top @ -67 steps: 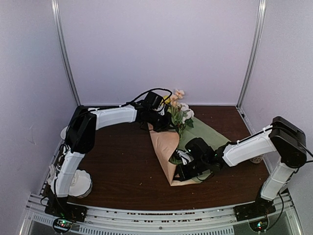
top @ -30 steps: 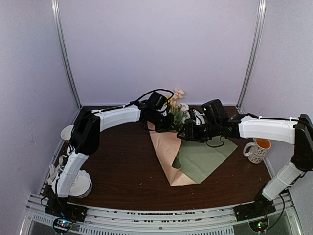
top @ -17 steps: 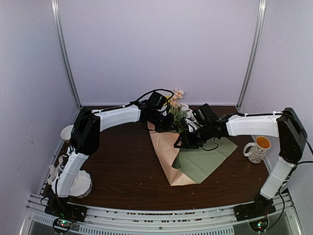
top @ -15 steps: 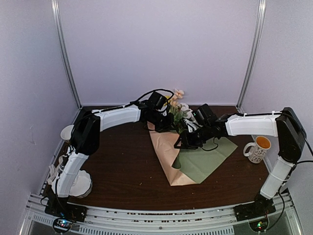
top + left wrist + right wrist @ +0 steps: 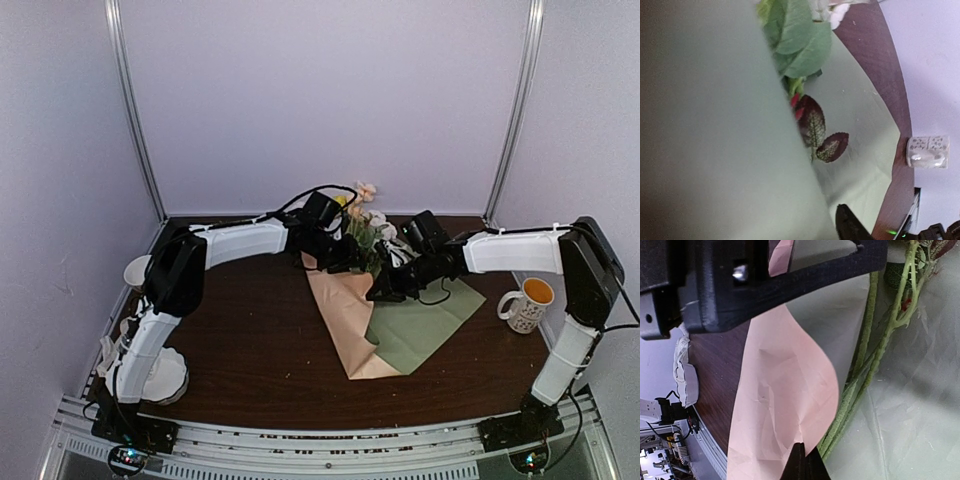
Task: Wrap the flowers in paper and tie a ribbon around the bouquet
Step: Pass from the left arm to the right, then press the fold line on the 2/3-folded wrapping paper.
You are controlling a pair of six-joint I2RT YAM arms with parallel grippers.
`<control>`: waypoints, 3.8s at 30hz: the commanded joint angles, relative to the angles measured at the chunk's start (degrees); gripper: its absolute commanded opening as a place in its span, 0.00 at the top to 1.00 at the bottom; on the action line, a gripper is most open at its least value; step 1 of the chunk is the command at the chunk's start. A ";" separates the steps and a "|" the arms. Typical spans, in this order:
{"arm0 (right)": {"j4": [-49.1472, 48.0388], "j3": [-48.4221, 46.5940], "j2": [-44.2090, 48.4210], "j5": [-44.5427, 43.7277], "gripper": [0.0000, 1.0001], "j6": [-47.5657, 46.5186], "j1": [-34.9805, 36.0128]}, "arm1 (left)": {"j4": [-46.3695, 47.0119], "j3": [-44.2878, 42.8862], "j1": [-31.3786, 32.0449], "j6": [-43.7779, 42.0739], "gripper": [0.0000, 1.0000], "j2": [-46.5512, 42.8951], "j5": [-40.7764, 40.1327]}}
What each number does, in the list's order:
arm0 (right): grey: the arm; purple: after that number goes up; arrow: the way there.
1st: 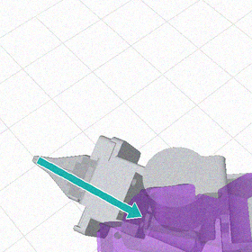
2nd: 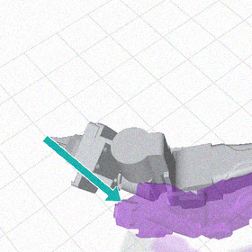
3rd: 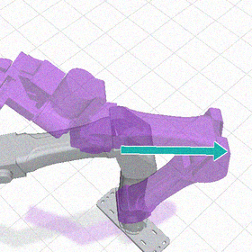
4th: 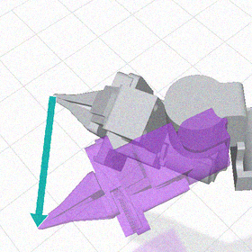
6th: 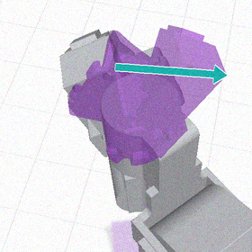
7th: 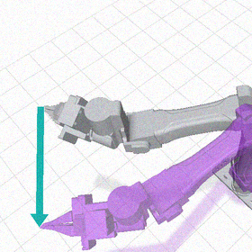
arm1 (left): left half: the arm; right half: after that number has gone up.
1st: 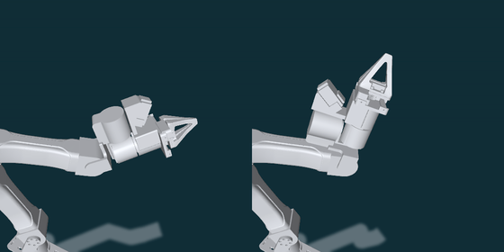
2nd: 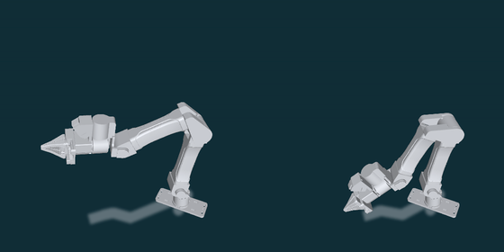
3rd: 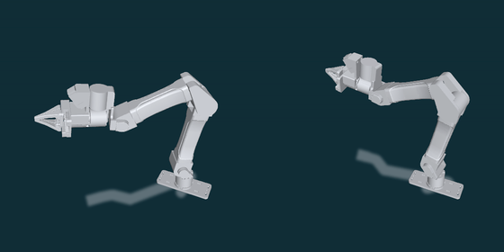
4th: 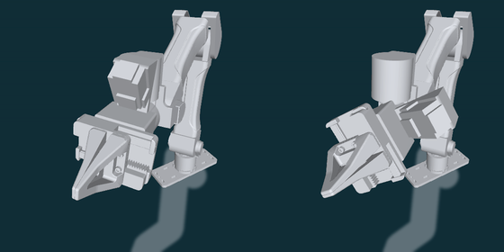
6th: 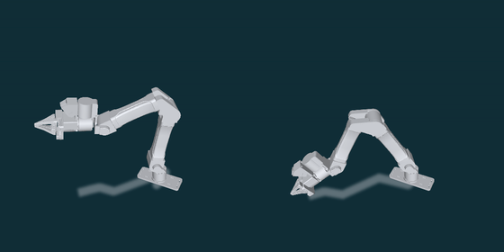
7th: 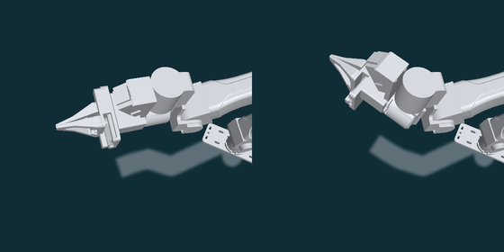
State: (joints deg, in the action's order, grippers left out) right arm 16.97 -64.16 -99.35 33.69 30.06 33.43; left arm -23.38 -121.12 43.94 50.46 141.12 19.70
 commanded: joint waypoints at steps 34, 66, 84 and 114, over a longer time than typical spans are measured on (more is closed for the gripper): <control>-4.50 -3.14 -5.96 -0.75 1.00 -0.88 -4.43 | -15.36 15.91 22.32 -52.32 0.59 -13.07 -32.00; -13.17 6.81 -4.41 -5.60 1.00 2.86 -5.12 | -7.65 22.86 17.98 -56.12 0.40 -21.80 -14.46; -12.58 7.44 -3.76 -4.19 1.00 1.82 -5.87 | -5.85 8.26 -1.58 -46.32 0.40 -16.51 -17.51; -8.45 10.92 -1.90 0.21 1.00 0.56 -5.96 | -1.33 -18.02 1.46 -45.31 0.23 8.16 -22.86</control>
State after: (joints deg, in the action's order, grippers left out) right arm 6.37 -54.89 -103.20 32.58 31.24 27.86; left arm -26.96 -136.59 43.62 5.91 148.79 -3.46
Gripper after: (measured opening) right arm 0.009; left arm 0.769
